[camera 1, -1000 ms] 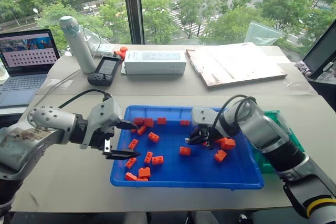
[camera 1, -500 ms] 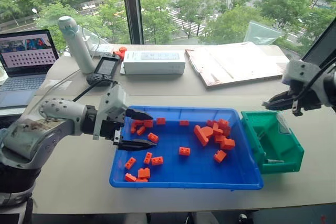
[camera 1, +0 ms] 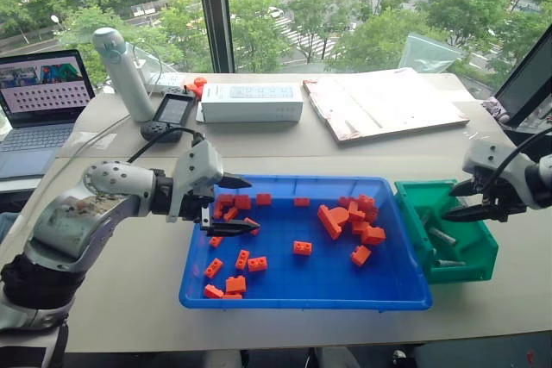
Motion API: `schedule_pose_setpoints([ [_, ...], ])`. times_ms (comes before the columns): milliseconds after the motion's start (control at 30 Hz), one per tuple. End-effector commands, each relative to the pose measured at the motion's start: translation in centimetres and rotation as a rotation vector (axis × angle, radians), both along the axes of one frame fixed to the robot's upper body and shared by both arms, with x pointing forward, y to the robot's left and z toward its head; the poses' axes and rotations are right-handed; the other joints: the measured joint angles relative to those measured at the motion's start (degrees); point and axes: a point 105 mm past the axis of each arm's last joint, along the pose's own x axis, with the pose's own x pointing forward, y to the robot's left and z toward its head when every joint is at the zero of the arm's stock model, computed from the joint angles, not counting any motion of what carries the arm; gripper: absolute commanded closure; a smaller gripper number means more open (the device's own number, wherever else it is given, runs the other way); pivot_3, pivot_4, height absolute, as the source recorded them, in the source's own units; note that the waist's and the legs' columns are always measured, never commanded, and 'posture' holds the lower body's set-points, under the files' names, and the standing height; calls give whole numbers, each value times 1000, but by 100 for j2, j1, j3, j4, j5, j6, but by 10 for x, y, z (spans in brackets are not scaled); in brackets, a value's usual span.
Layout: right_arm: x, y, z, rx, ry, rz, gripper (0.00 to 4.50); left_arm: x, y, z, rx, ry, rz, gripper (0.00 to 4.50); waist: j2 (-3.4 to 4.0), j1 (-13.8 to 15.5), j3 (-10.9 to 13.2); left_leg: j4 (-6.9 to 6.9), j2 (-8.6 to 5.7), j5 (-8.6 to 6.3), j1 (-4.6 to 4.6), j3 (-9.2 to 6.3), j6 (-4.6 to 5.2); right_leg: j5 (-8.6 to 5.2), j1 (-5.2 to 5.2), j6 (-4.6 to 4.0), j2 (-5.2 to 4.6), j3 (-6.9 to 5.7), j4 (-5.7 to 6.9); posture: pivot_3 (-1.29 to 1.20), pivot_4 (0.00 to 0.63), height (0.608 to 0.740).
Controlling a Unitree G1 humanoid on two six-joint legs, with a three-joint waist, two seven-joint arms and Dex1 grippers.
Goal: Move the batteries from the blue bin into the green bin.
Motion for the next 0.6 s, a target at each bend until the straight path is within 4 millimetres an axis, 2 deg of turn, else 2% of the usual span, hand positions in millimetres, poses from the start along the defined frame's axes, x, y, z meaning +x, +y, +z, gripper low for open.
schedule_pose_setpoints([
  [33,13,17,53,281,-250,45,22,14,2,26,-86,-164,87,0,-1,-3,0,1,1,0,0,-2,0,1,3,1,2,0,-1,0,150,740],
  [100,22,11,75,422,-421,-4,22,33,13,28,-108,-236,223,0,-1,-2,0,4,1,1,3,-6,2,2,9,4,4,1,2,0,150,740],
  [233,26,7,84,595,-554,-62,22,47,31,24,-169,-271,371,0,-1,41,0,3,-2,1,5,-7,3,5,16,8,4,-1,-2,0,150,740],
  [300,27,5,72,634,-558,-93,22,48,38,16,-186,-270,423,0,-2,60,0,2,-2,0,4,-6,6,6,19,10,4,-1,-7,0,150,740],
  [400,31,3,57,665,-554,-145,22,39,38,4,-209,-232,416,0,-2,76,-1,3,-3,-2,5,-7,9,8,29,13,3,-4,-14,0,150,740],
  [533,41,4,49,702,-603,-206,22,37,36,9,-373,-200,472,0,-2,77,-1,9,-4,-2,5,-7,8,10,27,16,0,-3,-7,0,150,740],
  [600,45,4,47,695,-616,-222,22,37,33,9,-400,-191,476,0,-2,76,-1,15,-5,-2,6,-11,7,12,35,18,1,-4,-6,0,150,740],
])
